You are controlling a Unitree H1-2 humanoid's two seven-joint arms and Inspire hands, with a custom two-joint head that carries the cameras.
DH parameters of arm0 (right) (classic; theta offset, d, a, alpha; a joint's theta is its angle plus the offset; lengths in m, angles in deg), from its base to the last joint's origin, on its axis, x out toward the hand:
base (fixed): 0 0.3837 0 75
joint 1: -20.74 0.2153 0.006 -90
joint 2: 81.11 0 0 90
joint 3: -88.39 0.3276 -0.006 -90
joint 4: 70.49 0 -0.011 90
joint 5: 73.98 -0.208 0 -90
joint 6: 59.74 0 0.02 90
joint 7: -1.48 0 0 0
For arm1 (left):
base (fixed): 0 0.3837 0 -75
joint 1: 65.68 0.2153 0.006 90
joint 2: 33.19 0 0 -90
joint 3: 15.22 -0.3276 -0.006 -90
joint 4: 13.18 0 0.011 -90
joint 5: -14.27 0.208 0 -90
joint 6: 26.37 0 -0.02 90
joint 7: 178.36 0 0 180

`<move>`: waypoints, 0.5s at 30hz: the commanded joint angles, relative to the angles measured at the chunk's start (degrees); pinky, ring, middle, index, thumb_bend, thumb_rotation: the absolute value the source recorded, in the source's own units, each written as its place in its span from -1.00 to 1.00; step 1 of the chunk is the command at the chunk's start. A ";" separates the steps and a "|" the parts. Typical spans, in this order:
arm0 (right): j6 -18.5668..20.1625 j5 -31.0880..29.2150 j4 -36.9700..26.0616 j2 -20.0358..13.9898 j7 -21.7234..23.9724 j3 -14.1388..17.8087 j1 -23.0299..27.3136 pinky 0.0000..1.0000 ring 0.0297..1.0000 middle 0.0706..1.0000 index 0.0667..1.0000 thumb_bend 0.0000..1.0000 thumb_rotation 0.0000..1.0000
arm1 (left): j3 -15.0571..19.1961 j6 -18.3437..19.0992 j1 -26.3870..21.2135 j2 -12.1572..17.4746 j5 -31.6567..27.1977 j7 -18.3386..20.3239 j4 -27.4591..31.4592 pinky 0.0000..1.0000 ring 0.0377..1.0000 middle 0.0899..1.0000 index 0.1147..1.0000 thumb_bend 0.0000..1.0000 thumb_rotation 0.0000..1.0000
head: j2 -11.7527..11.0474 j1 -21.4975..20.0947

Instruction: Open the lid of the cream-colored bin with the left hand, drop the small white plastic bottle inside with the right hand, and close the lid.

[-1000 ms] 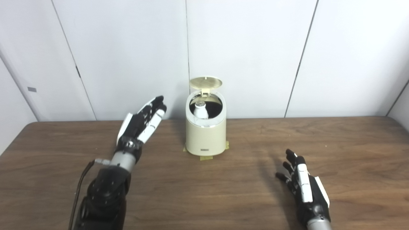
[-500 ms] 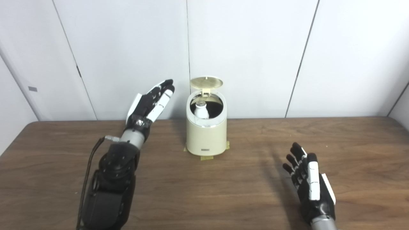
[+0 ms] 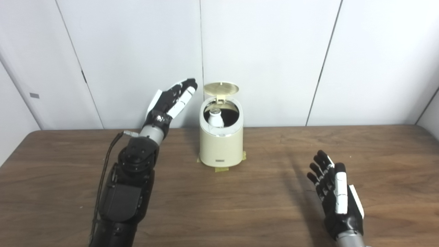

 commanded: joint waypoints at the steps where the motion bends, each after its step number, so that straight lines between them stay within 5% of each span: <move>1: -1.29 -0.54 -2.49 -0.31 0.44 -0.09 1.30 0.79 0.83 0.86 0.79 0.18 1.00 | -0.06 -2.74 -4.66 0.03 0.30 -0.44 -0.63 0.84 0.80 0.79 0.76 0.08 0.42 | 0.06 0.01; 9: -0.29 -1.29 -2.30 -0.07 0.39 -0.21 1.37 0.67 0.78 0.82 0.79 0.16 1.00 | -3.82 -4.40 -7.23 2.72 4.54 0.92 -3.25 0.82 0.83 0.78 0.74 0.02 0.57 | -0.15 -0.04; 15: 0.21 -0.84 -2.18 -0.26 0.60 -1.10 1.38 0.62 0.79 0.82 0.83 0.12 1.00 | -5.57 -3.33 -8.21 3.23 6.22 1.47 -3.84 0.77 0.82 0.77 0.71 0.06 0.45 | -0.15 -0.04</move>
